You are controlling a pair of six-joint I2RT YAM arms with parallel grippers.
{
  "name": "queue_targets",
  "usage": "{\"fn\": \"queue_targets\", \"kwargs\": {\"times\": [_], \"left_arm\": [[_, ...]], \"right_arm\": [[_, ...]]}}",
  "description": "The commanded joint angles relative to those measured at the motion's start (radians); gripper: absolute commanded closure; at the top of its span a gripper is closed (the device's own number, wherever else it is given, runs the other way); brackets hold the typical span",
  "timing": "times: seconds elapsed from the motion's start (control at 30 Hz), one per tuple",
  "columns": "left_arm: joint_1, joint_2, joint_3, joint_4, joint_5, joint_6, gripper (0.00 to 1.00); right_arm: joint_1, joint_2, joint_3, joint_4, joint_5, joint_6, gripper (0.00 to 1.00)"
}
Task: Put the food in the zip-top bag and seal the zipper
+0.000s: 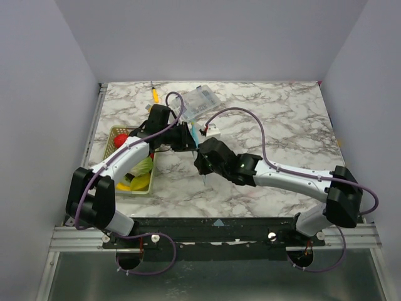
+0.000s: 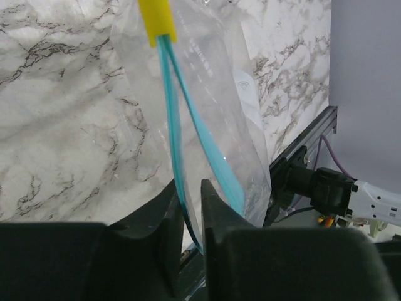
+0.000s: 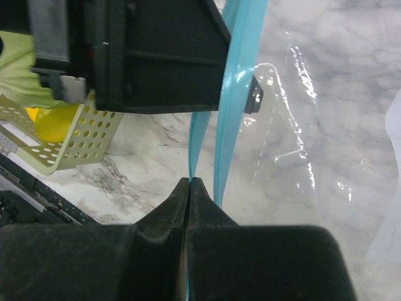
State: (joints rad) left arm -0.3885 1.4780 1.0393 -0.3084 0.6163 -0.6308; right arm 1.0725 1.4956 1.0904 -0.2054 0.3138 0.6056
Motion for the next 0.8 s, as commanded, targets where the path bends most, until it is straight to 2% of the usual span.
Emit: {"fn": "queue_targets", "kwargs": {"times": [0.0, 0.07, 0.1, 0.2, 0.27, 0.33, 0.47, 0.63, 0.77], "left_arm": [[-0.008, -0.008, 0.031, -0.023, -0.004, 0.038, 0.89], [-0.009, -0.015, 0.028, -0.021, 0.005, 0.042, 0.98], [-0.009, -0.019, 0.027, -0.021, 0.006, 0.043, 1.00], [-0.009, -0.037, 0.027, -0.023, 0.006, 0.051, 1.00], [-0.010, -0.046, 0.026, -0.033, -0.008, 0.064, 1.00], [-0.010, -0.052, 0.028, -0.043, -0.013, 0.071, 1.00], [-0.013, -0.061, 0.029, -0.039, -0.012, 0.066, 1.00], [-0.013, -0.061, 0.036, -0.044, 0.003, 0.062, 1.00], [-0.013, -0.065, 0.033, -0.039, 0.011, 0.056, 1.00]], "right_arm": [[0.028, 0.049, 0.124, -0.188, 0.095, 0.047, 0.94], [0.035, 0.060, 0.174, -0.271, 0.118, 0.073, 0.86], [0.040, 0.058, 0.192, -0.298, 0.129, 0.085, 0.78], [0.060, 0.029, 0.223, -0.354, 0.129, 0.105, 0.55], [0.075, 0.003, 0.245, -0.376, 0.125, 0.107, 0.45], [0.087, -0.022, 0.274, -0.406, 0.149, 0.118, 0.40], [0.094, -0.034, 0.333, -0.471, 0.213, 0.147, 0.39], [0.113, 0.041, 0.445, -0.601, 0.331, 0.157, 0.39], [0.139, 0.168, 0.570, -0.786, 0.540, 0.249, 0.46]]}}
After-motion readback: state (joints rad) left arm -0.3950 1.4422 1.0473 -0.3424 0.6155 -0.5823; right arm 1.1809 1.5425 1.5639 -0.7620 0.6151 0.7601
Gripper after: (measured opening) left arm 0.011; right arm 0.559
